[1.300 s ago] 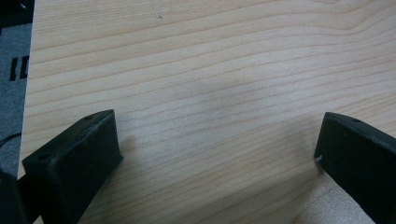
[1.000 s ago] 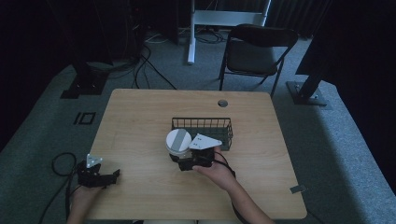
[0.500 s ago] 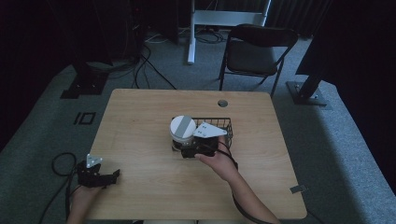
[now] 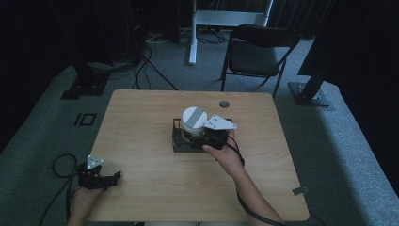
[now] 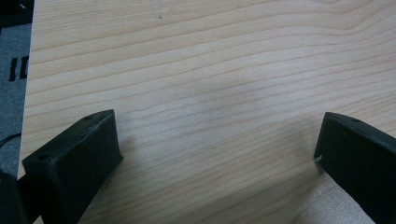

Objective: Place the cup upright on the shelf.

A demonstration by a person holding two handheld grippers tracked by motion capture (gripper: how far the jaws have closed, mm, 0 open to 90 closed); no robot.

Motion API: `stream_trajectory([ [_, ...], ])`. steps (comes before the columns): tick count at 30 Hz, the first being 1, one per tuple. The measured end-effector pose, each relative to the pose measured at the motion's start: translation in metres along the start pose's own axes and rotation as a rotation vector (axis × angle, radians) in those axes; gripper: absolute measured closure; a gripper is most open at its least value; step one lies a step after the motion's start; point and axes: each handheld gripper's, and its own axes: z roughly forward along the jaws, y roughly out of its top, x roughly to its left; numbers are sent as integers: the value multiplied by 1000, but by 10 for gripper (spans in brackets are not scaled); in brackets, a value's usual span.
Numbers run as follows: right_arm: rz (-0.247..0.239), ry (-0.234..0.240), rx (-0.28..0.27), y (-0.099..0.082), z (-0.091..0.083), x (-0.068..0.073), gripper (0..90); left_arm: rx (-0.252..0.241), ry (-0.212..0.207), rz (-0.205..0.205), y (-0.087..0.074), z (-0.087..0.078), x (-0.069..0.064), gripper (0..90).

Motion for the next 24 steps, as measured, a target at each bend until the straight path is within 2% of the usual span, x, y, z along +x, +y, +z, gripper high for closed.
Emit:
stream_trajectory([
  [10,41,-114,16,0,-2,-24,184,1,0,1,0,0,0,2],
  [11,35,-118,24,0,-2,-25,184,1,0,-1,0,0,0,2],
  [14,33,-171,42,-3,0,-32,184,1,0,2,0,0,0,2],
  [15,52,-189,44,-4,0,-34,184,2,0,2,0,0,0,2],
  [18,63,-238,69,-9,2,-40,184,1,0,0,0,0,0,2],
  [24,103,-305,118,-23,7,-52,184,1,0,0,0,0,0,2],
])
